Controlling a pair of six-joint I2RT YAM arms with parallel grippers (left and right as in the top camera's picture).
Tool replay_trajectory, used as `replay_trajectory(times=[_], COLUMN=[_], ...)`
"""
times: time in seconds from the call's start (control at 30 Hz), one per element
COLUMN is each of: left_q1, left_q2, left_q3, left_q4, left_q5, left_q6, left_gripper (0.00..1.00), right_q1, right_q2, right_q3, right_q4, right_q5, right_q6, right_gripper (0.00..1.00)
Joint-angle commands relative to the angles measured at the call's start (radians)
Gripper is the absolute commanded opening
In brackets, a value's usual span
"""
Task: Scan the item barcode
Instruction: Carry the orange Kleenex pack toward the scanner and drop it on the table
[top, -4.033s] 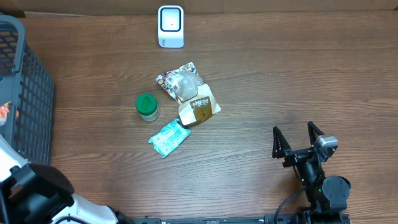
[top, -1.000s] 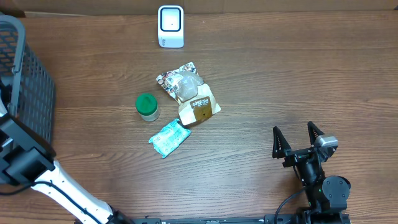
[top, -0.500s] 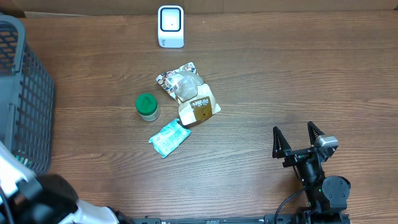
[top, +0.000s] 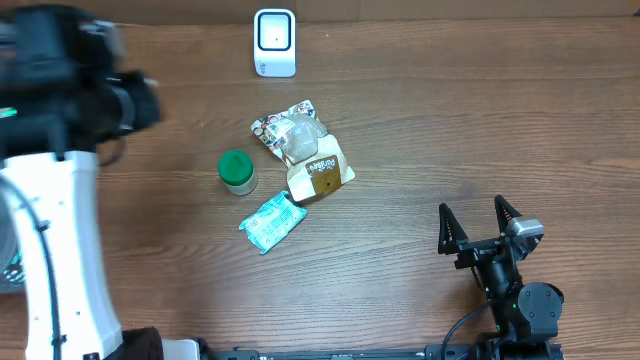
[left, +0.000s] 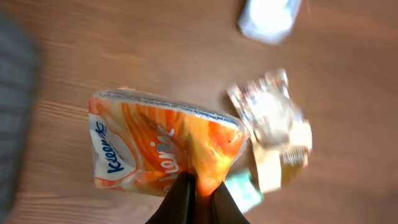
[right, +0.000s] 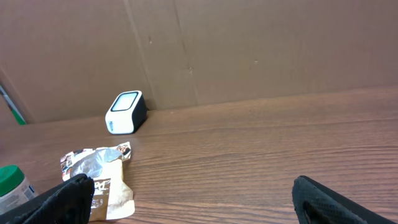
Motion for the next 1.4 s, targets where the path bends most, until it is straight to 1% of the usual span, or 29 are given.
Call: replay_trajectory(times=[0.0,0.07,0.17,0.23,0.33,0.4,0.57,0.73,0.87,0.9,0.97,1.0,1.07,1.1,1.2,1.3,1.37], left_q1=[-0.159,-0.245,-0.366,-0.446,-0.539,-0.586,-0.685,-0.798,-0.834,-0.835,-0.835,-0.833,-0.827,-0.824,-0.815,-0.807,-0.802], left_q2=[0.008,0.009,0.009,0.009,0.010,0.010,0.016,0.060,0.132,0.154,0.192,0.206,0.213,0.211,0.205,0.203,0.203], left_q3=[-0.128,-0.206,-0.328,-0.418,-0.524,-0.570,-0.646,-0.697,-0.698,-0.698,-0.698,-0.697,-0.691,-0.689,-0.675,-0.641,-0.592], left_q4=[0.032,0.074,0.160,0.231,0.320,0.368,0.491,0.585,0.588,0.591,0.601,0.605,0.601,0.600,0.600,0.595,0.564], left_q5=[-0.013,-0.013,-0.020,-0.060,-0.087,-0.089,-0.090,-0.095,-0.150,-0.157,-0.142,-0.134,-0.127,-0.125,-0.128,-0.135,-0.140], left_q6=[0.015,0.010,-0.029,-0.071,-0.137,-0.154,-0.190,-0.185,-0.188,-0.190,-0.190,-0.190,-0.189,-0.188,-0.184,-0.158,-0.141], left_gripper=[0.04,0.04,0.04,0.04,0.04,0.04,0.04,0.04,0.05,0.06,0.13,0.18,0.34,0.39,0.43,0.45,0.45], right_q1=[-0.002,-0.002,-0.002,-0.002,-0.002,-0.002,-0.002,-0.002,-0.002,-0.002,-0.002,-0.002,-0.002,-0.002,-0.002,-0.002,-0.002], right_q2=[-0.011,-0.011,-0.011,-0.011,-0.011,-0.011,-0.011,-0.011,-0.011,-0.011,-0.011,-0.011,-0.011,-0.011,-0.011,-0.011,-0.011], right_q3=[-0.011,-0.011,-0.011,-0.011,-0.011,-0.011,-0.011,-0.011,-0.011,-0.011,-0.011,-0.011,-0.011,-0.011,-0.011,-0.011,-0.011], right_q4=[0.003,0.003,0.003,0.003,0.003,0.003,0.003,0.003,0.003,0.003,0.003,0.003,0.003,0.003,0.003,0.003,0.003], right_q5=[0.001,0.001,0.002,0.002,0.001,0.001,0.001,0.002,0.002,0.001,0.001,0.001,0.002,0.001,0.001,0.001,0.002], right_q6=[-0.001,-0.001,-0.001,-0.001,-0.001,-0.001,-0.001,-0.001,-0.001,-0.001,-0.001,-0.001,-0.001,-0.001,-0.001,-0.001,-0.001], right_gripper=[1.00,1.00,1.00,1.00,1.00,1.00,1.00,1.00,1.00,1.00,1.00,1.00,1.00,1.00,1.00,1.00,1.00])
